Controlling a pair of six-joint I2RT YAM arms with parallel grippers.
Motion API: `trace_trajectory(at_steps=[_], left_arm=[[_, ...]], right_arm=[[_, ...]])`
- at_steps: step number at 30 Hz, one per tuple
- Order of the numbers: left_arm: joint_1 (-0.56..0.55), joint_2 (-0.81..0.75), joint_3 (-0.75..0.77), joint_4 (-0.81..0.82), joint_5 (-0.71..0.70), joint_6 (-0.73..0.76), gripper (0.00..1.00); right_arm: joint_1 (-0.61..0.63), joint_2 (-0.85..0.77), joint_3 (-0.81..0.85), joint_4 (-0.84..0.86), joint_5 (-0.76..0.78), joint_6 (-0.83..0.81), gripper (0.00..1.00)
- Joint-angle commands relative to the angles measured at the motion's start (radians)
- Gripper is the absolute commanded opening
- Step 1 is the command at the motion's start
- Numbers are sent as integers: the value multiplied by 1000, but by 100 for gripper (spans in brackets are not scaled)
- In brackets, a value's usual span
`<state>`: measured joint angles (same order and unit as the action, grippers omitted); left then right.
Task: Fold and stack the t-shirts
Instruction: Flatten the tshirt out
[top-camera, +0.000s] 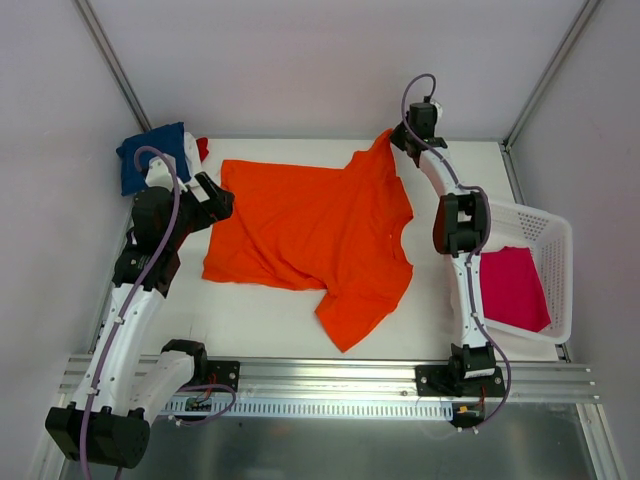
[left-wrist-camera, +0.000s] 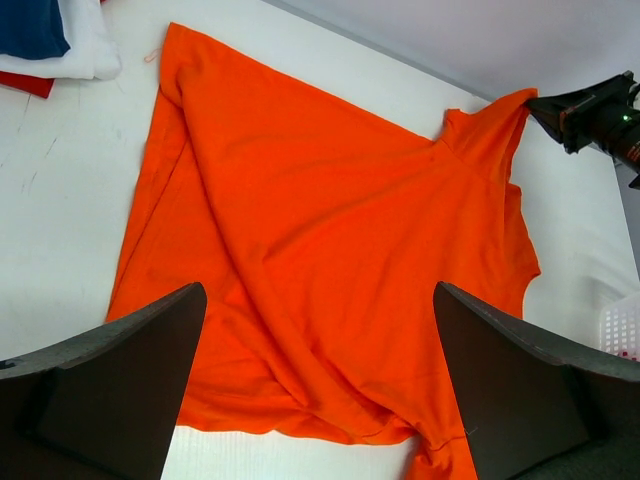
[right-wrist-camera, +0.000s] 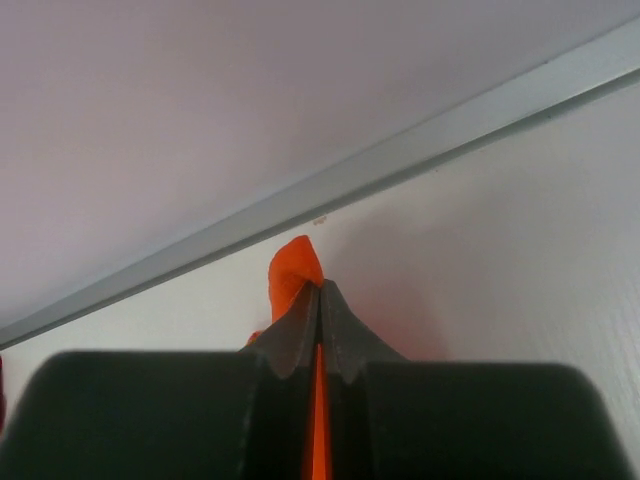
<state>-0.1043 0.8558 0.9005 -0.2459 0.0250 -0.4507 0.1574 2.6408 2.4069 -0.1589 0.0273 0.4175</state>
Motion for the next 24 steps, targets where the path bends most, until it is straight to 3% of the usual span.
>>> trace_trajectory(at_steps=[1, 4, 6, 7, 8, 12, 16, 20, 24], left_arm=[[-3, 6, 12, 3, 21, 26, 99], [-3, 9, 12, 4, 23, 27, 99], [-3, 8, 12, 3, 21, 27, 99], [-3, 6, 11, 3, 21, 27, 99], [-3, 8, 11, 2, 21, 27, 99], [-3, 2, 6, 2, 16, 29, 99], [-3, -4, 8, 3, 4, 33, 99], [-3, -8, 15, 2, -4, 38, 99], [-5, 14, 38, -24, -5, 30, 99]], right_arm=[[5, 39, 49, 103, -15, 9, 1], [11, 56, 58, 127, -17, 10, 3], [17, 56, 57, 124, 5, 0, 21], [22, 54, 55, 114, 19, -6, 67], [25, 45, 57, 105, 52, -34, 98], [28, -17, 29, 64, 86, -104, 99], [53, -232, -166, 38, 178, -201, 100], [94, -636, -413, -35, 351, -237, 100], [148, -938, -629, -224, 376, -171, 100]])
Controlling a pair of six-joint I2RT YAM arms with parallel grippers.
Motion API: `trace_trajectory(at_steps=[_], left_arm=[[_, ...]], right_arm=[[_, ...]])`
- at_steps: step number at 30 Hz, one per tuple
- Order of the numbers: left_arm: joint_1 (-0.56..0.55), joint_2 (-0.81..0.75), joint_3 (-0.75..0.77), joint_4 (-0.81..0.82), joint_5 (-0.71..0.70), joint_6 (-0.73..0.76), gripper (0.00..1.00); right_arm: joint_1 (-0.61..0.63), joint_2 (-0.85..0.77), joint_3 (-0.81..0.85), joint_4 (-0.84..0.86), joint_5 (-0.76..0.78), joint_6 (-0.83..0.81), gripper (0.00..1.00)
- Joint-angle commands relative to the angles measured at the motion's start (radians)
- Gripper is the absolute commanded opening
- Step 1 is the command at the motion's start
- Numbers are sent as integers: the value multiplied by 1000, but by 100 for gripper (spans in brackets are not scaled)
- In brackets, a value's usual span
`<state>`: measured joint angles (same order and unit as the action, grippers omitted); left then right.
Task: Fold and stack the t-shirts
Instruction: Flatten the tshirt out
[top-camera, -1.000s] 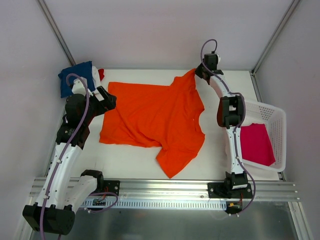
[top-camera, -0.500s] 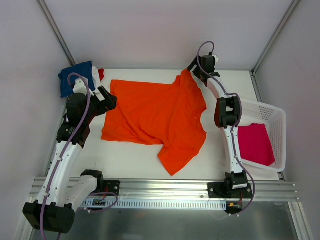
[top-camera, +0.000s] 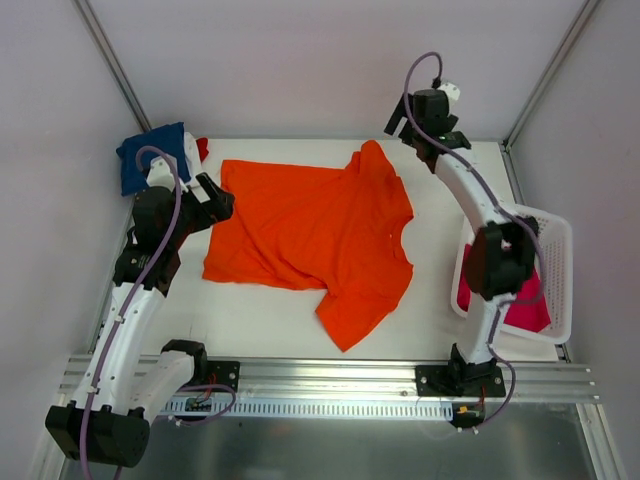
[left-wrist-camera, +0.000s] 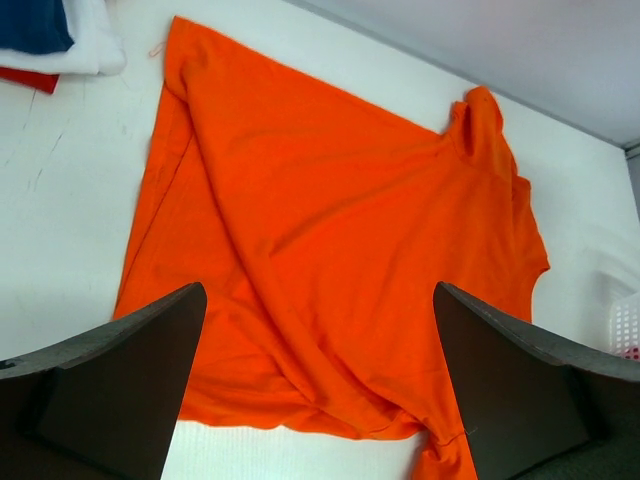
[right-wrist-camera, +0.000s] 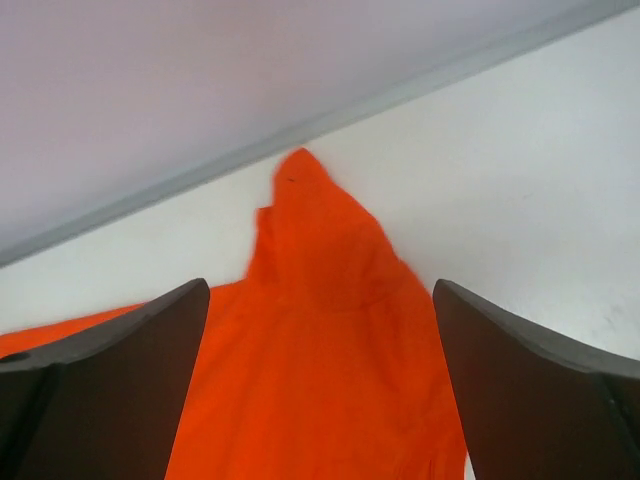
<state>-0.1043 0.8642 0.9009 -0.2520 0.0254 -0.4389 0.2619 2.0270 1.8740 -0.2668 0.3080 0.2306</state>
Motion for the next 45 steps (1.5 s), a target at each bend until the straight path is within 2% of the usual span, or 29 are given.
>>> trace_trajectory(at_steps=[1, 3, 5, 6, 9, 12, 17, 20, 25, 29, 34, 38, 39, 43, 45], left_arm=[[-6, 18, 47, -65, -36, 9, 99], [-8, 67, 61, -111, -93, -3, 99], [-11, 132, 49, -154, -180, -23, 99], [-11, 157, 43, -164, -208, -29, 99], [-11, 254, 47, -202, -248, -72, 99], [-12, 317, 17, -199, -231, -144, 99], [-12, 320, -101, -91, -134, -277, 99], [-12, 274, -152, -66, -139, -305, 99], [-12, 220, -212, -30, -99, -322, 99], [-12, 213, -266, -16, -122, -317, 99], [-12, 234, -304, 42, -107, -348, 96], [-12, 243, -329, 75, -110, -374, 81], [-12, 242, -332, 79, -114, -376, 73], [-12, 234, -341, 77, -154, -362, 61], [-12, 231, -341, 50, -192, -363, 59]], right_arm=[[84, -385, -154, -147, 126, 32, 99], [159, -573, -393, -138, 131, 71, 100], [183, -684, -557, -75, 74, 111, 99], [184, -768, -701, -52, 3, 168, 99], [206, -864, -884, -55, -58, 266, 100], [258, -866, -972, -77, -90, 312, 100], [306, -743, -1000, -103, -107, 365, 100], [309, -691, -1018, -121, -113, 392, 99], [344, -706, -1056, -199, -19, 446, 99], [382, -737, -1105, -284, 48, 504, 99], [390, -847, -1223, -204, 52, 541, 100], [390, -866, -1216, -219, 72, 524, 99], [390, -863, -1207, -233, 81, 524, 100], [392, -855, -1207, -242, 83, 521, 99], [392, -858, -1214, -238, 83, 526, 99]])
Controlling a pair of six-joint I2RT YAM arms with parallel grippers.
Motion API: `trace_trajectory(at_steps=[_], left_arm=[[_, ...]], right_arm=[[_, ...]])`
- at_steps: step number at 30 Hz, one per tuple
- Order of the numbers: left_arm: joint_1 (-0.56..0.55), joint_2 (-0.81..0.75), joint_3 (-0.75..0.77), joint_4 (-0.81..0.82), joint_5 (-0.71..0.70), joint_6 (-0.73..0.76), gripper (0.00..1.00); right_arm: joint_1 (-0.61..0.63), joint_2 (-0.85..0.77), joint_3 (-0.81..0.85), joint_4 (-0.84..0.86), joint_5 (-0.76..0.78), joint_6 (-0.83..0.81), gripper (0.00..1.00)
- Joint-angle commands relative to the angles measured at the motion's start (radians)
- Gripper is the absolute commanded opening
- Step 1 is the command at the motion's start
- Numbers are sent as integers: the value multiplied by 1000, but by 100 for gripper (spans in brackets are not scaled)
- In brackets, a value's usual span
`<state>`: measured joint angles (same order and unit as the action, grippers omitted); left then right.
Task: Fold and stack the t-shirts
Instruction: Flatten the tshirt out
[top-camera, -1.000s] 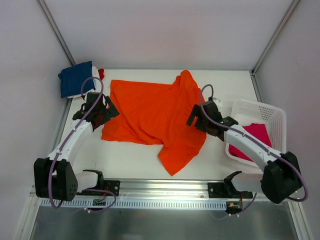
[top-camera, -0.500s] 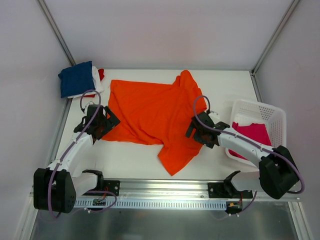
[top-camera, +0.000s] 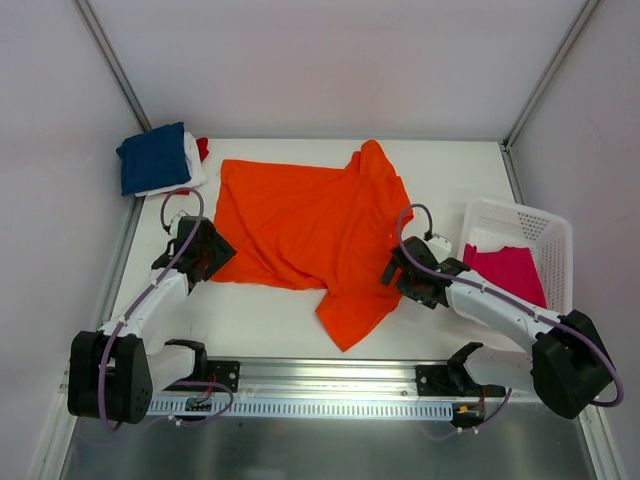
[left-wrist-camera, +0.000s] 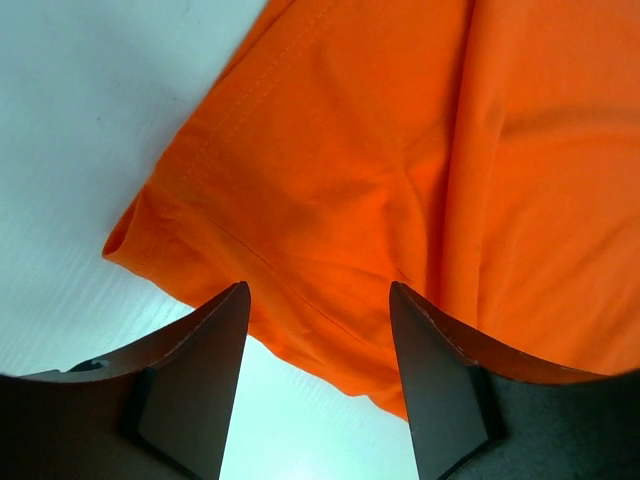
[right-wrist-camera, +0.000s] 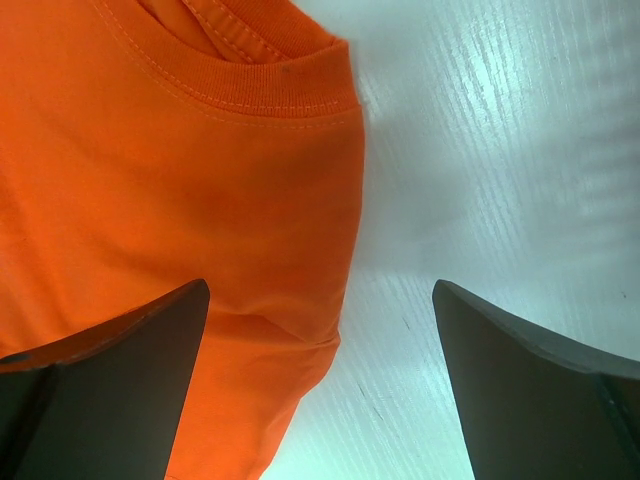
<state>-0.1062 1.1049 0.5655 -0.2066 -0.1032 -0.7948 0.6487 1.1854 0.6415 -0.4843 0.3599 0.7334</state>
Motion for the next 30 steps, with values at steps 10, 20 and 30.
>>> trace_trajectory(at_steps=[10, 20, 30], left_arm=[[-10, -1, -39, -65, -156, -78, 76], [-9, 59, -55, -24, -151, -119, 59], [-10, 90, -41, -1, -164, -113, 51]], right_arm=[[6, -56, 18, -39, 54, 1, 100], [5, -82, -12, -37, 54, -12, 99], [8, -102, -35, -43, 54, -15, 100]])
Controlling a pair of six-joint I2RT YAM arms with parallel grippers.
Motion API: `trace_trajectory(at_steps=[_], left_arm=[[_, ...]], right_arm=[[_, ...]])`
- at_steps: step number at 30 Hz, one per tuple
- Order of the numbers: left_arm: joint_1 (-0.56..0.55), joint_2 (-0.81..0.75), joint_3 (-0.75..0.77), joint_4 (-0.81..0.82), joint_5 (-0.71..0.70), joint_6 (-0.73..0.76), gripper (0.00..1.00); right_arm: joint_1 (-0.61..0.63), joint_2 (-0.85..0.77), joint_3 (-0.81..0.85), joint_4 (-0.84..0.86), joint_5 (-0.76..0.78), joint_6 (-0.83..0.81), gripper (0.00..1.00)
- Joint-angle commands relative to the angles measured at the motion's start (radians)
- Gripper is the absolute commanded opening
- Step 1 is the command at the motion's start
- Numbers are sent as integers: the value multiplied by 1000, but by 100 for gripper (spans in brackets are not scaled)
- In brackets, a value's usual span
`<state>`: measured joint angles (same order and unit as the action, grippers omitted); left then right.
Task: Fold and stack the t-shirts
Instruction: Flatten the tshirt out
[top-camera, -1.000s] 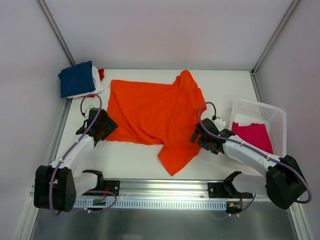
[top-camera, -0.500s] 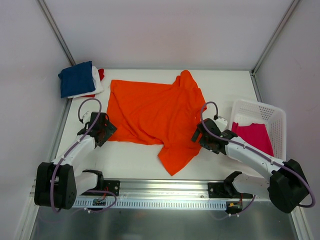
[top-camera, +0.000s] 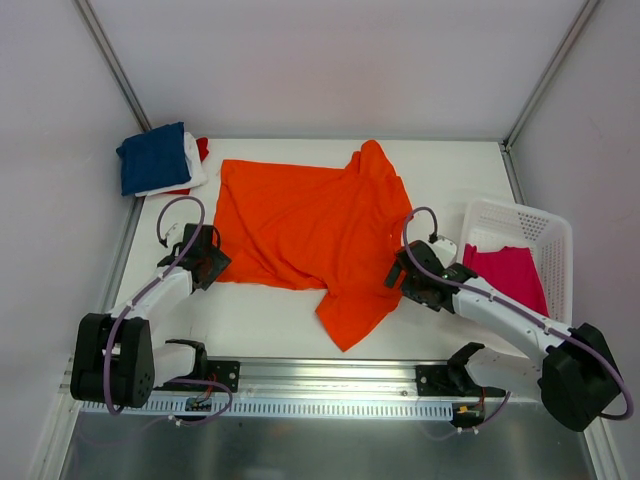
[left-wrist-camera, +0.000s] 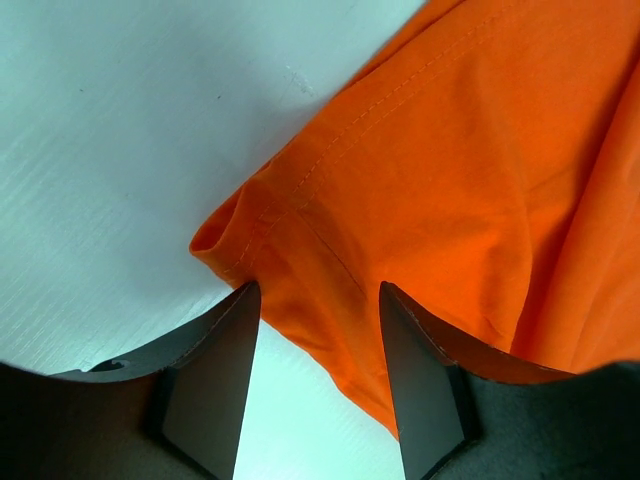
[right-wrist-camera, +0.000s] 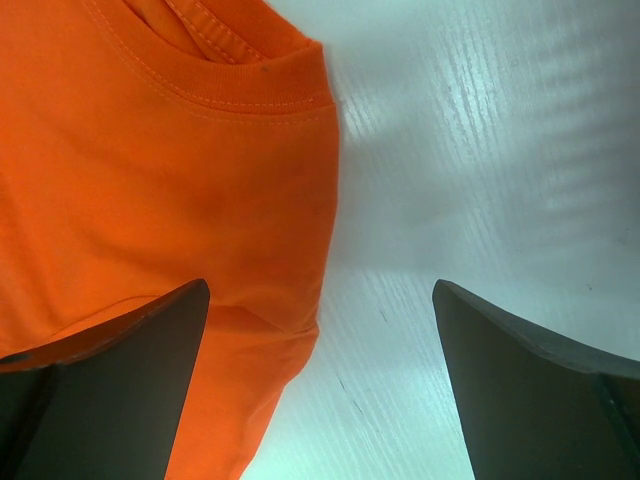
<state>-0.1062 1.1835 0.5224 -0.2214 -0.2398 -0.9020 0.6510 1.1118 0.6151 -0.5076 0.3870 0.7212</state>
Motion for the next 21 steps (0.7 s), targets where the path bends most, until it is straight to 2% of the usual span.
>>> trace_trajectory(at_steps=[1, 21], left_arm=[[-10, 11, 2, 13, -30, -6, 51], [-9, 44, 47, 17, -135, 26, 43]], right_arm=[[6, -30, -11, -20, 29, -2, 99], [15, -41, -21, -48, 52, -8, 99]])
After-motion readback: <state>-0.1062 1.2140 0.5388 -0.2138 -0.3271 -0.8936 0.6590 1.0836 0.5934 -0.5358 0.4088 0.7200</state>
